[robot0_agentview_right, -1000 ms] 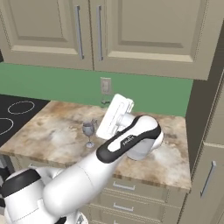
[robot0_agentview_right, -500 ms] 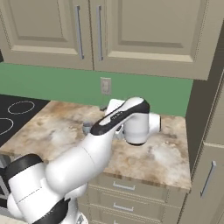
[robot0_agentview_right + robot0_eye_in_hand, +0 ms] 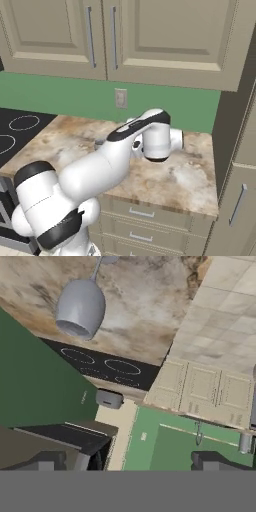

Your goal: Retrieve the wine glasses from the counter and place one next to each plate.

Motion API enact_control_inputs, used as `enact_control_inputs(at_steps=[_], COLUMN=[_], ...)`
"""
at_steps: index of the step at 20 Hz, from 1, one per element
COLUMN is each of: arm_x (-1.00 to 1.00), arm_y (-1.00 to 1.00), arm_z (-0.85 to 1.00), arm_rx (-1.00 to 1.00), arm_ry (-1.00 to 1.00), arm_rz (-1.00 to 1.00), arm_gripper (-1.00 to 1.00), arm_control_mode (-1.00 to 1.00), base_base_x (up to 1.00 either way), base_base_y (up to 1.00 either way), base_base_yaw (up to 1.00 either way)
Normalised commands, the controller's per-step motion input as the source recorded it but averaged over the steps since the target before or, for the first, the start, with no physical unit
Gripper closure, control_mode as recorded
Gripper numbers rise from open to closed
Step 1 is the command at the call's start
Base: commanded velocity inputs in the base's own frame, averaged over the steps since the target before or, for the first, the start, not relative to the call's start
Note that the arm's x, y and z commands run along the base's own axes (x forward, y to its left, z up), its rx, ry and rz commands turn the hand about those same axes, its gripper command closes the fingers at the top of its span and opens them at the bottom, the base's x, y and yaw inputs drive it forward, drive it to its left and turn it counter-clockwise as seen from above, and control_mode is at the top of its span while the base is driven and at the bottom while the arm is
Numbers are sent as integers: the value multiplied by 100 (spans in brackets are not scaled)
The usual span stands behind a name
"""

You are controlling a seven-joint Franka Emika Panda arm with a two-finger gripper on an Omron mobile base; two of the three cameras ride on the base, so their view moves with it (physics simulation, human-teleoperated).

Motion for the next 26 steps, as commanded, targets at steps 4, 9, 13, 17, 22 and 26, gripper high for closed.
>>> enact_control_inputs(at_steps=[4, 9, 13, 17, 22, 26], arm_x=[10, 32, 43, 36, 18, 5], arm_y=[0, 0, 0, 0, 0, 0], arm_z=[-49, -49, -33, -29, -23, -15], arm_rx=[0, 0, -2, 0, 0, 0], arm_ry=[0, 1, 4, 5, 8, 4], arm_rz=[0, 0, 0, 0, 0, 1], arm_gripper=[-100, -100, -100, -100, -100, -100], arm_control_mode=[-100, -100, -100, -100, -100, -100], base_base_x=[0, 0, 0, 0, 0, 0], base_base_y=[0, 0, 0, 0, 0, 0], base_base_yaw=[0, 0, 0, 0, 0, 0])
